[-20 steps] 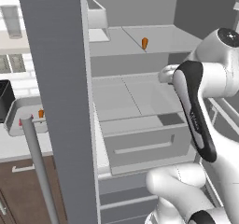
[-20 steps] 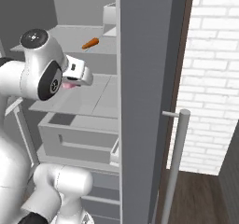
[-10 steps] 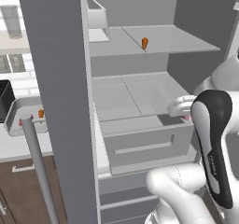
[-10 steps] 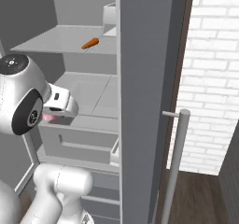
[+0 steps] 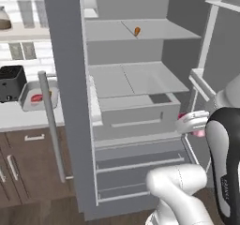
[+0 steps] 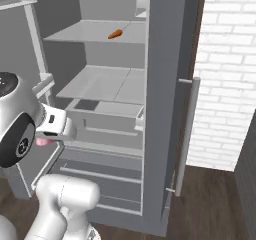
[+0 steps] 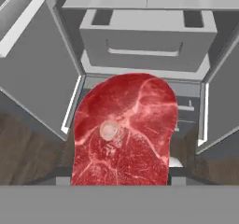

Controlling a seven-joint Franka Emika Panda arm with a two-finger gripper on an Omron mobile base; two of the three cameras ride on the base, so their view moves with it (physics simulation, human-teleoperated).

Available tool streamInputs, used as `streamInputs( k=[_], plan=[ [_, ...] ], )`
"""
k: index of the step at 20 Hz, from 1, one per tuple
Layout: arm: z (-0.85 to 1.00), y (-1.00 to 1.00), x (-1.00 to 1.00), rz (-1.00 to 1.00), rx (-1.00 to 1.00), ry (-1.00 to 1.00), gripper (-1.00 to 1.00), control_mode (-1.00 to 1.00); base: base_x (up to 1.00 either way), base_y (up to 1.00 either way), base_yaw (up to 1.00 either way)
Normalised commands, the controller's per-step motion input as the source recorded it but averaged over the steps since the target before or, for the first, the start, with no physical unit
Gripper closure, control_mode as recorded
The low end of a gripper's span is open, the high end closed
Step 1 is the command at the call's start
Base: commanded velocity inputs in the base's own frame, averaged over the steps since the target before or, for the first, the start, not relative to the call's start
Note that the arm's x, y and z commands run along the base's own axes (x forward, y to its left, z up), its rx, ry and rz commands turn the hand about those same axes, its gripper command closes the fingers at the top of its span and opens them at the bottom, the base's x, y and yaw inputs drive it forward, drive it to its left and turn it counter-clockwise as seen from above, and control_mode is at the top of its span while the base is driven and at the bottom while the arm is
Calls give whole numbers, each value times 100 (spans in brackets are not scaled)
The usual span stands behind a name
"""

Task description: Place one carrot and one steak in each tupperware on the nearby counter, to pack two identical lunches.

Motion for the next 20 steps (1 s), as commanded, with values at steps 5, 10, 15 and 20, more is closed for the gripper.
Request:
streamInputs(
  k=[5, 10, 15, 20],
  plan=[
    [0, 0, 0, 0, 0, 0, 100, 100, -76, 22, 47],
    [0, 0, 0, 0, 0, 0, 100, 100, -76, 16, 68],
    [0, 0, 0, 0, 0, 0, 100, 100, -66, 34, 70],
    [0, 0, 0, 0, 0, 0, 100, 100, 30, 48, 73]
  ],
)
